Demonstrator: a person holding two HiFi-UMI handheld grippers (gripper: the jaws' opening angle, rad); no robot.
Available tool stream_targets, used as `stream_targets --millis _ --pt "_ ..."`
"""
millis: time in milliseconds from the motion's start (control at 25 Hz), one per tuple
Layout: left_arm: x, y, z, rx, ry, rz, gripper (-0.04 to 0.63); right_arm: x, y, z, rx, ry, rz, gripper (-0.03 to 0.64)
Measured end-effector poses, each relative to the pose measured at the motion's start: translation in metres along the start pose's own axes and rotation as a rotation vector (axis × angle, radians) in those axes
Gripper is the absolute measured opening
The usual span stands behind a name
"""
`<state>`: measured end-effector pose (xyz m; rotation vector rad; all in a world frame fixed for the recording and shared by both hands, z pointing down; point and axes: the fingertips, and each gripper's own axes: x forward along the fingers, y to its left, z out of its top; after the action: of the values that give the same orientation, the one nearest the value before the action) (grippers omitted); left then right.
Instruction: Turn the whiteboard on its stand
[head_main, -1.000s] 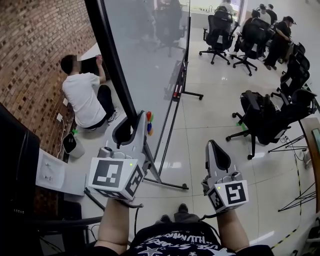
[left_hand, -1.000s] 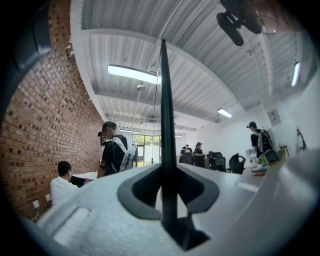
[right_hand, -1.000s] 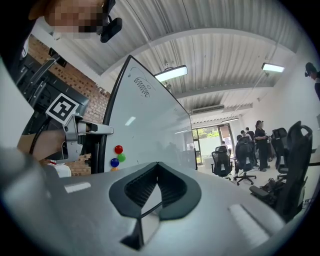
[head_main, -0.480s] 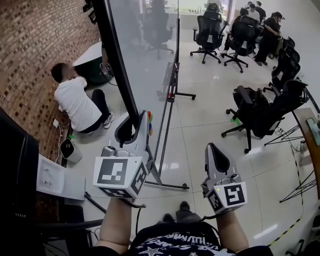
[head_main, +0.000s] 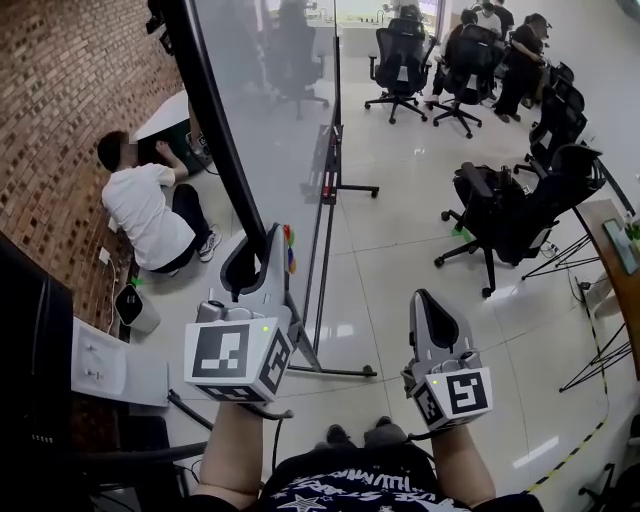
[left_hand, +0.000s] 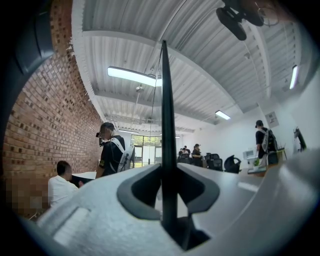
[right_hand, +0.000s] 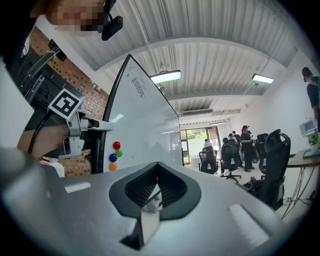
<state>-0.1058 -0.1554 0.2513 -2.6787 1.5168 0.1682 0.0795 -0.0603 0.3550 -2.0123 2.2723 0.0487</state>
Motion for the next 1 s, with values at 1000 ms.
stream_targets --millis 1000 --pt "-0.05 -0.019 0.017 -0.013 -0.001 0.086 0.072 -0.037 -0.041 0.011 0.029 0.015 0.146 0.008"
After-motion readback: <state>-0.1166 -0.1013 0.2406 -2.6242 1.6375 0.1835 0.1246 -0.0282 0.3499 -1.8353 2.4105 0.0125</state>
